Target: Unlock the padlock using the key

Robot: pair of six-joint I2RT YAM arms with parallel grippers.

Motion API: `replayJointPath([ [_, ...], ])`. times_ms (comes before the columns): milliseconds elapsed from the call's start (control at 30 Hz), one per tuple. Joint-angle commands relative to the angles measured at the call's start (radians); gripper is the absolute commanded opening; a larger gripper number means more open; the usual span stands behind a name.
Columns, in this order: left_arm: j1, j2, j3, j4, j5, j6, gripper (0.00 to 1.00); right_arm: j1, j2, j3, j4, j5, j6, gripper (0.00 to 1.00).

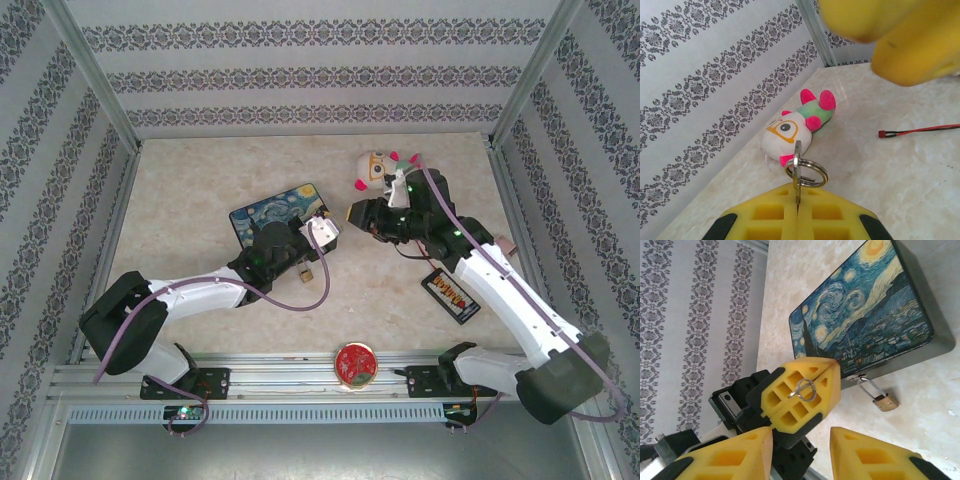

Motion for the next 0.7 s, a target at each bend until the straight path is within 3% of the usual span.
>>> replayJointPath([
  [0, -0.019, -0.021, 0.03, -0.002, -0.022, 0.066, 0.0, -0.008, 0.044, 0.042, 0.015, -0.071, 0.033, 0.36],
  [667, -0.027, -0.011, 0.034, 0.014, -0.022, 0.089, 0.0, 0.015, 0.15, 0.062, 0.066, -0.131, 0.052, 0.29],
])
